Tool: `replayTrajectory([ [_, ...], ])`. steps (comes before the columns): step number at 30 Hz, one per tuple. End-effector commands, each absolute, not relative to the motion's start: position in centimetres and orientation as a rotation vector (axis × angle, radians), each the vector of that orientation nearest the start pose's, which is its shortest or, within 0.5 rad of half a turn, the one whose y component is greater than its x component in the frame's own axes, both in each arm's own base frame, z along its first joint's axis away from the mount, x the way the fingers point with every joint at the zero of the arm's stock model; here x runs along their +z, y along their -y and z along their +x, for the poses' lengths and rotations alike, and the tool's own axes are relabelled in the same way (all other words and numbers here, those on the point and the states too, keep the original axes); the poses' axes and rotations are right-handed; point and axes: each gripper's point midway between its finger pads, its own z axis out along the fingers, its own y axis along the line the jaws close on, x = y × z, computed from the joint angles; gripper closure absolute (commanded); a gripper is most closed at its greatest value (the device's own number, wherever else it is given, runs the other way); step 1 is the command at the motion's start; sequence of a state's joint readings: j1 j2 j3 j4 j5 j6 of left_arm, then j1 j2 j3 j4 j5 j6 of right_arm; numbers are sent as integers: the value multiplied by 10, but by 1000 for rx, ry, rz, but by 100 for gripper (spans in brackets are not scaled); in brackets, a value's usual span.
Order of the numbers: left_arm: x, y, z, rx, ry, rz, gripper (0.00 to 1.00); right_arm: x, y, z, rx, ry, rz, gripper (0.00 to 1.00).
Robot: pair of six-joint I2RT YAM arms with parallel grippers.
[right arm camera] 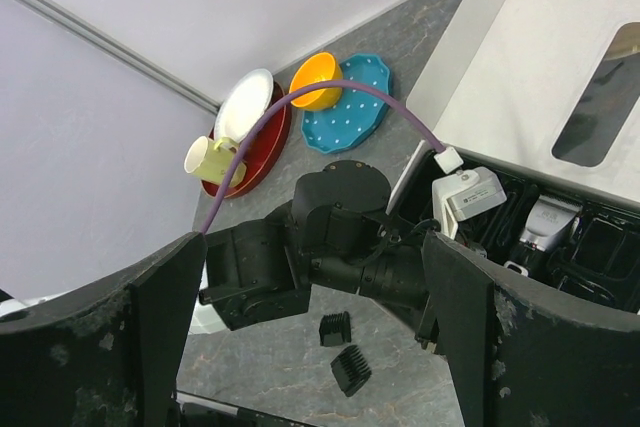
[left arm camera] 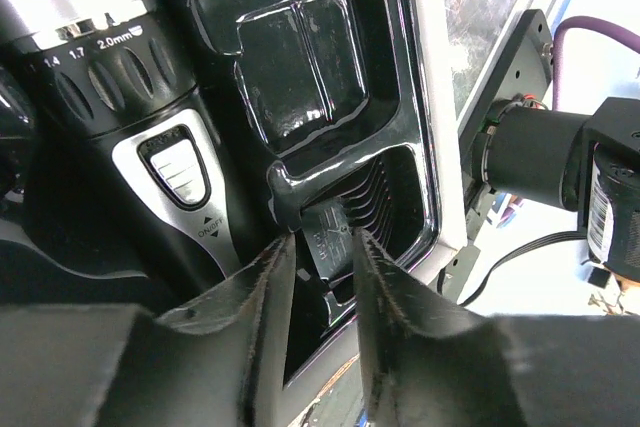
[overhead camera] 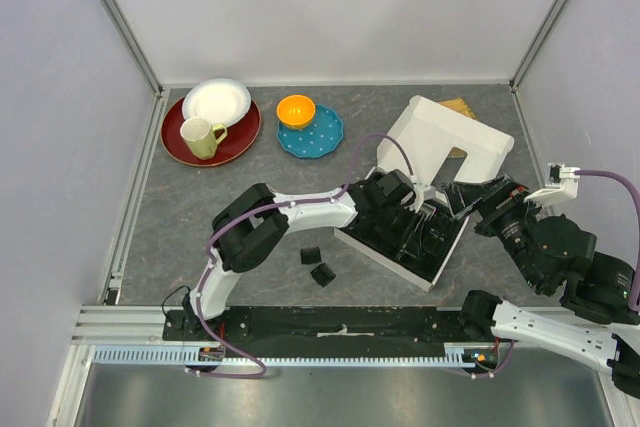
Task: Sort the hair-cutting tools
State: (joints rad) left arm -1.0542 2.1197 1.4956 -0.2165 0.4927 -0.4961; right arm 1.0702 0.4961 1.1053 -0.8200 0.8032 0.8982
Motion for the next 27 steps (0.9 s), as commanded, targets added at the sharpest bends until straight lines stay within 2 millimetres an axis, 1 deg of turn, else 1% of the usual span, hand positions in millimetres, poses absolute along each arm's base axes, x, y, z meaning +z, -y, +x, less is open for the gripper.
replayTrajectory([
  [1,53,484,192,-995,-2477,968,54,357,-91,170,725,-1718,444,3],
  [3,67,482,197,-976,-2445,944,49,357,-88,170,711,-1722,446,3],
  [4,74,482,199,-973,-2430,931,44,359,-86,169,712,-1718,450,3],
  [5,80,480,201,-965,-2418,921,42,359,-85,169,705,-1721,450,3],
  [6,92,477,204,-958,-2392,900,40,357,-83,169,684,-1728,449,3],
  [7,99,476,205,-955,-2378,894,37,359,-81,169,681,-1727,454,3],
  [9,107,469,206,-939,-2362,874,35,357,-78,169,654,-1737,453,2],
  [10,121,466,205,-951,-2333,864,34,359,-76,169,650,-1732,458,2],
  [11,128,463,207,-947,-2316,851,33,359,-75,170,643,-1732,458,2],
  [12,129,458,206,-936,-2317,840,33,359,-75,170,638,-1732,458,2],
  [13,145,455,207,-949,-2285,823,32,359,-74,170,631,-1732,459,2],
  [14,150,451,209,-946,-2276,802,32,357,-75,171,622,-1735,454,2],
  [15,150,445,208,-941,-2280,791,32,357,-76,171,617,-1738,450,2],
  [16,166,438,209,-955,-2251,760,32,356,-77,172,611,-1742,446,2],
  [17,170,432,214,-932,-2242,723,32,353,-81,174,599,-1755,434,2],
  [18,167,420,214,-904,-2255,689,32,351,-84,175,590,-1762,422,2],
  [19,168,410,220,-880,-2266,628,31,346,-88,177,560,-1777,392,2],
  [20,185,395,228,-847,-2228,550,31,339,-99,180,540,-1810,345,2],
  [21,172,376,230,-782,-2259,497,31,337,-109,182,545,-1818,316,2],
  [22,171,363,233,-755,-2270,423,30,325,-117,185,520,-1847,280,2],
  [23,188,340,245,-712,-2224,318,29,313,-129,189,496,-1882,253,2],
  [24,170,318,242,-645,-2268,272,29,311,-149,190,564,-1895,227,2],
  [25,171,299,249,-622,-2270,173,28,294,-162,191,570,-1929,186,2],
  [26,172,275,247,-584,-2254,110,28,281,-181,193,580,-1972,144,2],
  [27,174,261,248,-568,-2243,57,28,278,-204,192,665,-1987,107,2],
])
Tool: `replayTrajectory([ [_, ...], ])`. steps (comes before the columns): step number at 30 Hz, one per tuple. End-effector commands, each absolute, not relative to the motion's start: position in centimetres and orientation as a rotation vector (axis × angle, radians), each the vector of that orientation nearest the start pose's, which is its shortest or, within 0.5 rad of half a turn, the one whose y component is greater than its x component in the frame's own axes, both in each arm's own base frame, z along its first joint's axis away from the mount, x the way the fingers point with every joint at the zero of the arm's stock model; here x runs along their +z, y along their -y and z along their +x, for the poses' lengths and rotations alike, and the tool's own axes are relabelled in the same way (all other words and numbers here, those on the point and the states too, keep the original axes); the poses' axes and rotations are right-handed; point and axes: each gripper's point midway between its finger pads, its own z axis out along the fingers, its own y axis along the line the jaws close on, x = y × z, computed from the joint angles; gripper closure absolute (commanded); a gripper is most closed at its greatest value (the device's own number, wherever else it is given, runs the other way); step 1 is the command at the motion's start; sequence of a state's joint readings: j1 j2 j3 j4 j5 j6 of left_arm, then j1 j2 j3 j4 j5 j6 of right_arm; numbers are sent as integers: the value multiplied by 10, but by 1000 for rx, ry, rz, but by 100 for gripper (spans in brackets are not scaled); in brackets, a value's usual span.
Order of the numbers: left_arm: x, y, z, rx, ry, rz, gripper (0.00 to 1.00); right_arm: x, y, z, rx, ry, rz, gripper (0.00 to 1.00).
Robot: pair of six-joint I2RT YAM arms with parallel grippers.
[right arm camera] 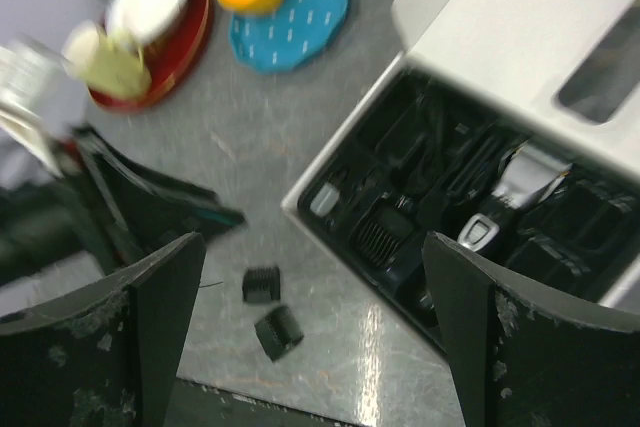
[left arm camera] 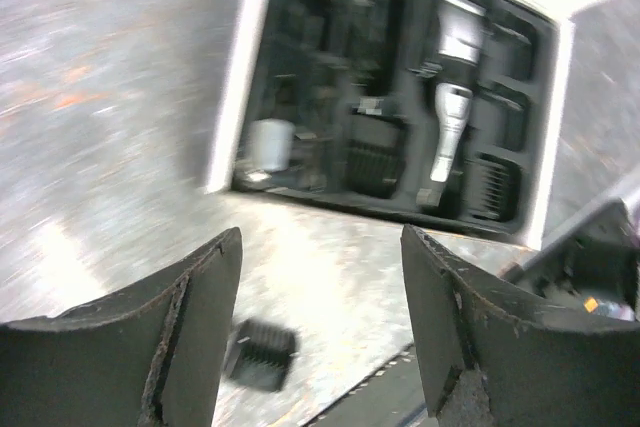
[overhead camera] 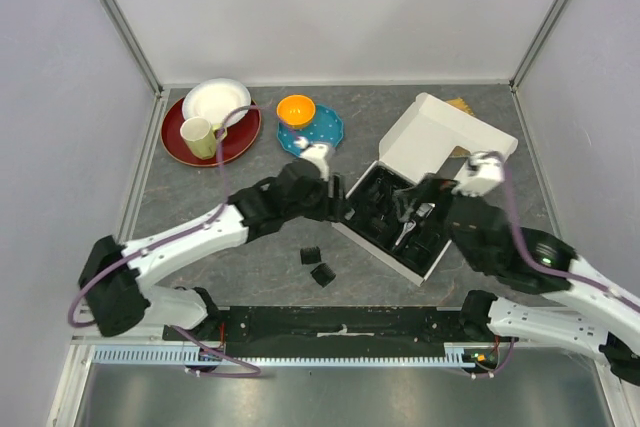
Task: Sort the hair-cutting tools
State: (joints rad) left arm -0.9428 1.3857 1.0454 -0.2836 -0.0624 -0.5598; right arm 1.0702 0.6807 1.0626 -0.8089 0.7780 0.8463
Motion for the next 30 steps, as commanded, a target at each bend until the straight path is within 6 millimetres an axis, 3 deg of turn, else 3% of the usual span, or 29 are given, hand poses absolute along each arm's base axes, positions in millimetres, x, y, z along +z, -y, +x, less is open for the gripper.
replayTrajectory([
  [1,172,243,249,-533,-2251,-9,28,261,-217,191,668,-2031,65,2],
  [2,166,226,248,-480,-2248,-52,28,245,-234,194,660,-2082,40,2],
  [3,180,213,245,-494,-2205,-112,28,233,-248,189,692,-2139,2,2],
  [5,176,181,241,-387,-2196,-192,27,207,-270,186,707,-2233,17,2],
  [6,184,170,237,-389,-2167,-237,27,201,-279,185,737,-2255,50,2],
  [8,184,147,234,-316,-2147,-291,26,177,-286,180,728,-2313,129,2],
  [9,185,141,233,-305,-2136,-309,26,173,-291,179,772,-2328,283,2],
  [10,192,135,231,-314,-2109,-326,26,162,-293,174,770,-2347,319,2],
  [16,194,121,225,-277,-2100,-324,25,124,-309,163,727,-2440,598,5],
  [21,189,114,223,-213,-2136,-300,24,93,-342,138,726,-2601,637,3],
  [22,189,113,223,-205,-2137,-302,24,77,-348,132,685,-2646,638,3],
  [24,187,113,223,-200,-2140,-304,24,72,-361,123,683,-2700,612,2],
  [25,186,112,223,-194,-2143,-303,24,61,-363,121,645,-2720,604,2],
  [30,184,111,223,-186,-2149,-288,23,48,-363,127,585,-2692,682,4],
])
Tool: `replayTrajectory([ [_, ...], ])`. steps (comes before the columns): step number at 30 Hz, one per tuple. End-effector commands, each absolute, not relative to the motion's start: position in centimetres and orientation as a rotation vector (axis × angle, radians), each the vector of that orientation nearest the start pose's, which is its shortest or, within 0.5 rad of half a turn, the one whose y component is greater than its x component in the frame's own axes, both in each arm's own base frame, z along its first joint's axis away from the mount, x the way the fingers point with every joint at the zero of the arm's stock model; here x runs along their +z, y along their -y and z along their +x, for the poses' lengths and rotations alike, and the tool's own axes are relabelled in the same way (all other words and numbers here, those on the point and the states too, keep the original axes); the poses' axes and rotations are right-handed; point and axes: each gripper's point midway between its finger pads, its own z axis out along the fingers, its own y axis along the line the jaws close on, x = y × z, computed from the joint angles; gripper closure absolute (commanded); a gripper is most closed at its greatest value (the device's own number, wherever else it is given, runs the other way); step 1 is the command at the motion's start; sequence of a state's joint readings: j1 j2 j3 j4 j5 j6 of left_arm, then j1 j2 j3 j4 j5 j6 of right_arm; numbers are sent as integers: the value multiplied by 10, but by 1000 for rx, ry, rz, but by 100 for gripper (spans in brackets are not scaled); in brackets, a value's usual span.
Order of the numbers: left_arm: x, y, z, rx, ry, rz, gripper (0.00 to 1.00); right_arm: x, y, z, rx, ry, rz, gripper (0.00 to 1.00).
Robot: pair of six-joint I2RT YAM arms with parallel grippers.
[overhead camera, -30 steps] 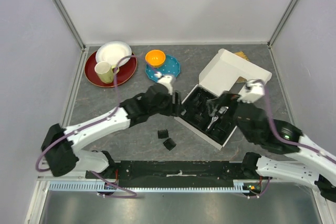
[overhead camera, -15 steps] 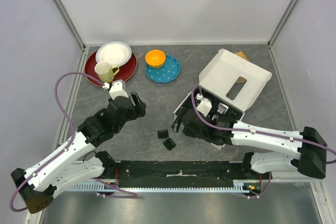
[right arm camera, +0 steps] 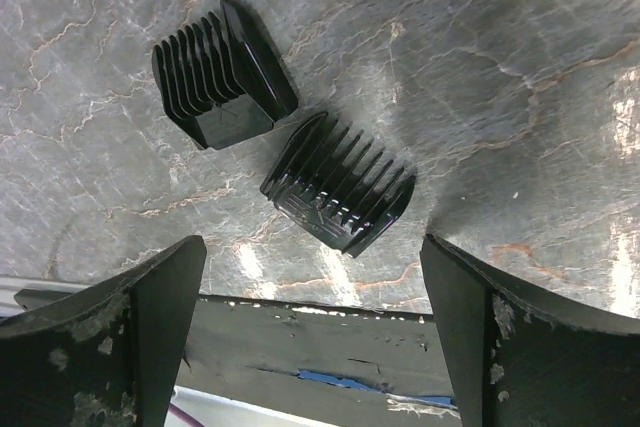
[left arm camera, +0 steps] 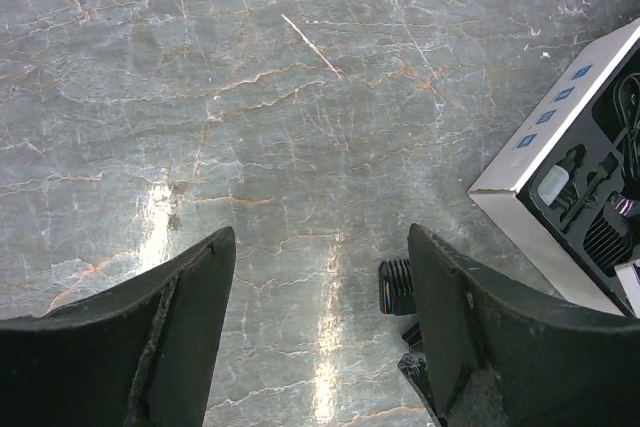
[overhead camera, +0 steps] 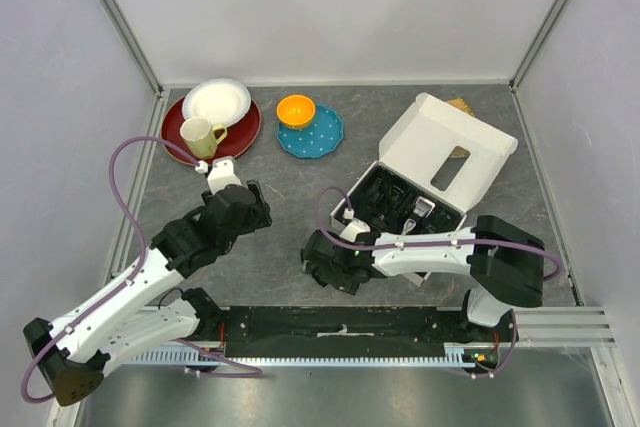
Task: Sort the hair-cutting tools
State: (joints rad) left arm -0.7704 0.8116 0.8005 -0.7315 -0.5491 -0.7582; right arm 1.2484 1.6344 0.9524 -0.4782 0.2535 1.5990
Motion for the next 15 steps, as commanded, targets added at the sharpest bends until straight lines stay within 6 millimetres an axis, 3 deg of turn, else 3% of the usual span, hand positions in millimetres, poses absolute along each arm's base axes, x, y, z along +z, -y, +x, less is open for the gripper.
replayTrajectory([
  [1,184,111,222,-186,-2149,-286,23,47,-361,129,580,-2678,697,5],
  [7,183,105,222,-170,-2135,-297,23,39,-342,138,481,-2605,816,10],
  [15,183,104,222,-170,-2126,-294,23,33,-336,148,400,-2551,848,14],
])
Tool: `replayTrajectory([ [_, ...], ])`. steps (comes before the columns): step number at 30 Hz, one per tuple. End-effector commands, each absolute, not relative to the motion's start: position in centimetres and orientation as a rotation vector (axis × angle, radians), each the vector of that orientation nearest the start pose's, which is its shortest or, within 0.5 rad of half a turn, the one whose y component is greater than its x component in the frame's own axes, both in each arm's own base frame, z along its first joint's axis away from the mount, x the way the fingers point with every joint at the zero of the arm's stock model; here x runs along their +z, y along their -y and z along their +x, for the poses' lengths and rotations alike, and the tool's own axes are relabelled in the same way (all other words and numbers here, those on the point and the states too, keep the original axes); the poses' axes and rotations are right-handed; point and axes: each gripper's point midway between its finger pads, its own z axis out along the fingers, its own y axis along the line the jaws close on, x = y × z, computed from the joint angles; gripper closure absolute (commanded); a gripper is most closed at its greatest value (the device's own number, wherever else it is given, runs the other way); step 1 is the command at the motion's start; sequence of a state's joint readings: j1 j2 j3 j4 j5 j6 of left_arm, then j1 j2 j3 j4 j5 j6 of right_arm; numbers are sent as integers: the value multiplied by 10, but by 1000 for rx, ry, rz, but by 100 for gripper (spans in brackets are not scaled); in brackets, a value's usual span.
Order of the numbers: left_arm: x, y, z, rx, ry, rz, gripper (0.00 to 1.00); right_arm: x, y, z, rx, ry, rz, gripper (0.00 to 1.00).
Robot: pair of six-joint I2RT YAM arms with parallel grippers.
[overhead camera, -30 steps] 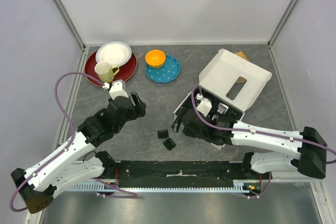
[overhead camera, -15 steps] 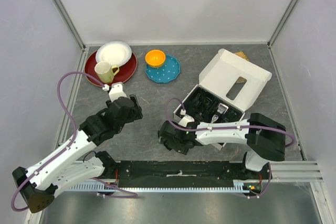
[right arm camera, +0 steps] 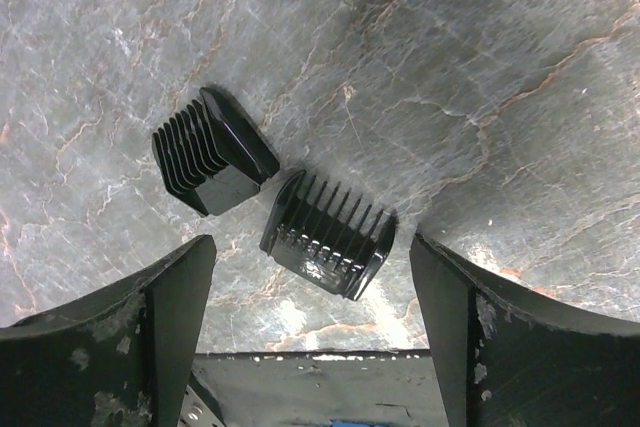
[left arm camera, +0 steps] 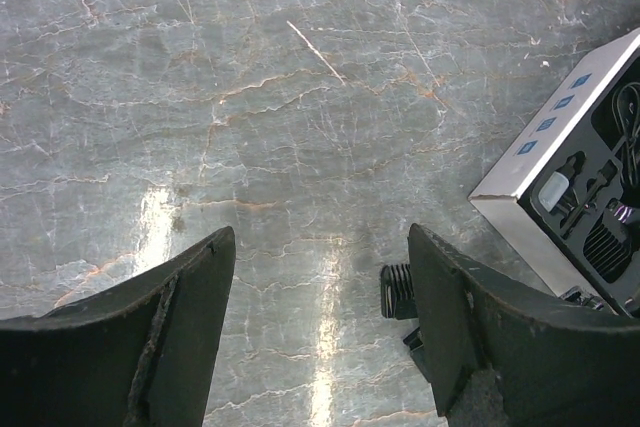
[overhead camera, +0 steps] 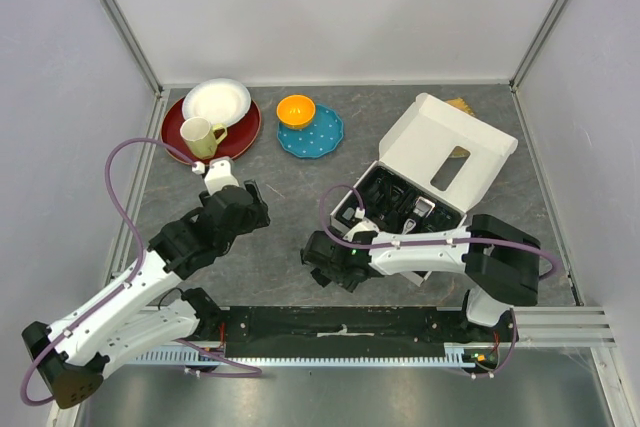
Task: Sort the hair-cutting tools
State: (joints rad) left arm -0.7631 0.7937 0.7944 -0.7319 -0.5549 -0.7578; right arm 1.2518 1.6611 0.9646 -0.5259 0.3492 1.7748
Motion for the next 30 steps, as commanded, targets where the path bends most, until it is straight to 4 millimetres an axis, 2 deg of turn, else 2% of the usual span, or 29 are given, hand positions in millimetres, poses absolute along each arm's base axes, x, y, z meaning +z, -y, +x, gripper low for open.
replayTrajectory([
  [1,183,103,223,-165,-2123,-296,23,32,-335,149,391,-2544,855,14],
  [8,181,97,223,-135,-2114,-304,23,27,-332,152,292,-2550,859,16],
  [16,183,92,222,-125,-2093,-312,23,3,-325,135,75,-2669,784,19],
  [20,183,91,222,-132,-2082,-320,23,-10,-321,128,11,-2705,759,21],
  [25,183,90,221,-133,-2078,-321,23,-14,-316,126,-31,-2715,733,24],
  [28,182,90,221,-136,-2078,-321,23,-15,-311,126,-53,-2711,720,29],
  [30,182,90,221,-136,-2078,-321,23,-16,-311,126,-58,-2716,710,37],
])
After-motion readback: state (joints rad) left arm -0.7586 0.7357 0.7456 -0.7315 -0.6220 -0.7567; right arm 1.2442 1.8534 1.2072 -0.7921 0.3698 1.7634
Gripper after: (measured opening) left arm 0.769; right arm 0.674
